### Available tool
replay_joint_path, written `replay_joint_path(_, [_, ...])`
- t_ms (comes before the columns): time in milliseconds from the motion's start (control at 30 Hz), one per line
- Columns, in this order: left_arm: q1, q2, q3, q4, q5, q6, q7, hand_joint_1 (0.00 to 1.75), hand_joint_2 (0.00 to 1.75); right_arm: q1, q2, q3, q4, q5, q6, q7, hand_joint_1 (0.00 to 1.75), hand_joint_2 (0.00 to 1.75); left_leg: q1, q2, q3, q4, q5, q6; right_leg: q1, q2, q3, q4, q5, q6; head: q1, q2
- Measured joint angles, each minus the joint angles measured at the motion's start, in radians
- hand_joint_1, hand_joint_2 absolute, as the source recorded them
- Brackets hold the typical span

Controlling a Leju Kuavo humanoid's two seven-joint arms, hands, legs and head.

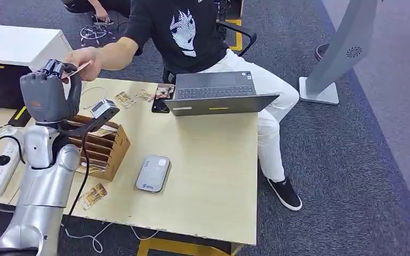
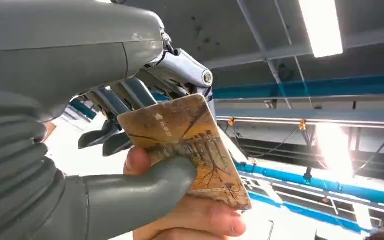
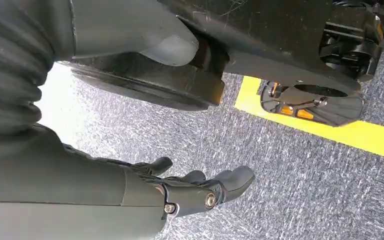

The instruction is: Pass the card to the sensor for recognition and then transmit it.

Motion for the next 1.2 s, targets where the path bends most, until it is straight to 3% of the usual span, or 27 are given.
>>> replay_joint_path(67, [-0.001, 0.0, 0.0, 0.004, -0.002, 0.0, 0.003, 1.75, 1.75, 0.0, 0.0, 0.0, 0.0, 0.0, 0.0, 0.0, 0.0, 1.75, 0.0, 0.001, -0.001, 0.0, 0.0, 0.0, 0.0, 0.001, -0.001, 0.0, 0.0, 0.0, 0.0, 0.0])
replay_joint_path(133, [-0.007, 0.004, 0.0, 0.016, -0.04, 0.0, 0.047, 1.75, 1.75, 0.0, 0.0, 0.0, 0.0, 0.003, 0.002, 0.001, 0.0, 1.75, 0.0, 0.001, -0.001, 0.0, 0.0, 0.0, 0.0, 0.001, -0.001, 0.0, 0.0, 0.0, 0.0, 0.0])
replay_joint_path(267, [-0.062, 0.032, 0.006, 0.118, -0.129, 0.0, 0.111, 1.75, 1.75, -0.001, 0.001, 0.0, 0.0, 0.018, 0.002, 0.004, 0.0, 1.75, 0.0, 0.001, -0.001, 0.0, 0.0, 0.0, 0.0, 0.001, -0.001, 0.0, 0.0, 0.0, 0.0, 0.0])
replay_joint_path(400, [-0.101, 0.047, 0.025, 0.205, -0.165, 0.0, 0.117, 1.75, 1.75, -0.001, 0.001, 0.0, -0.001, 0.019, 0.002, 0.004, 0.0, 1.75, 0.0, 0.003, -0.001, 0.0, 0.0, 0.0, 0.0, 0.002, -0.001, 0.0, 0.0, 0.0, 0.0, 0.0])
replay_joint_path(567, [-0.106, 0.047, 0.048, 0.241, -0.18, 0.0, 0.111, 1.75, 1.75, -0.001, 0.001, 0.0, -0.001, 0.02, 0.0, 0.004, 0.0, 1.75, 0.0, 0.006, -0.001, 0.0, 0.0, -0.001, 0.0, 0.006, -0.002, 0.001, 0.0, 0.0, 0.0, 0.0])
replay_joint_path(600, [-0.106, 0.047, 0.055, 0.243, -0.18, 0.0, 0.108, 0.0, 1.75, -0.001, 0.001, 0.0, -0.001, 0.02, 0.0, 0.004, 0.0, 1.75, 0.0, 0.007, -0.001, 0.0, -0.001, -0.001, 0.0, 0.007, -0.003, 0.001, 0.0, 0.0, 0.0, 0.0])
replay_joint_path(700, [-0.103, 0.039, 0.076, 0.243, -0.178, 0.0, 0.082, 0.0, 1.75, -0.002, 0.001, 0.0, -0.001, 0.021, 0.0, 0.004, 0.0, 1.75, 0.0, 0.008, -0.002, 0.0, -0.002, 0.0, 0.0, 0.008, -0.003, 0.0, 0.0, 0.0, 0.0, 0.0])
replay_joint_path(933, [-0.054, -0.04, 0.138, 0.125, -0.172, 0.002, -0.058, 0.0, 1.75, -0.001, 0.001, -0.001, -0.001, 0.03, -0.003, 0.003, 0.0, 1.75, 0.0, 0.004, -0.003, 0.0, -0.003, 0.001, 0.0, 0.004, -0.003, -0.001, -0.001, 0.001, 0.0, 0.0])
replay_joint_path(1200, [-0.013, -0.1, 0.115, -0.018, -0.158, 0.002, -0.068, 0.0, 1.75, -0.001, 0.007, -0.011, -0.001, 0.033, -0.002, -0.003, 0.0, 1.75, 0.0, 0.004, -0.002, 0.001, -0.002, 0.001, 0.0, 0.004, -0.002, -0.001, 0.0, 0.001, 0.0, 0.0])
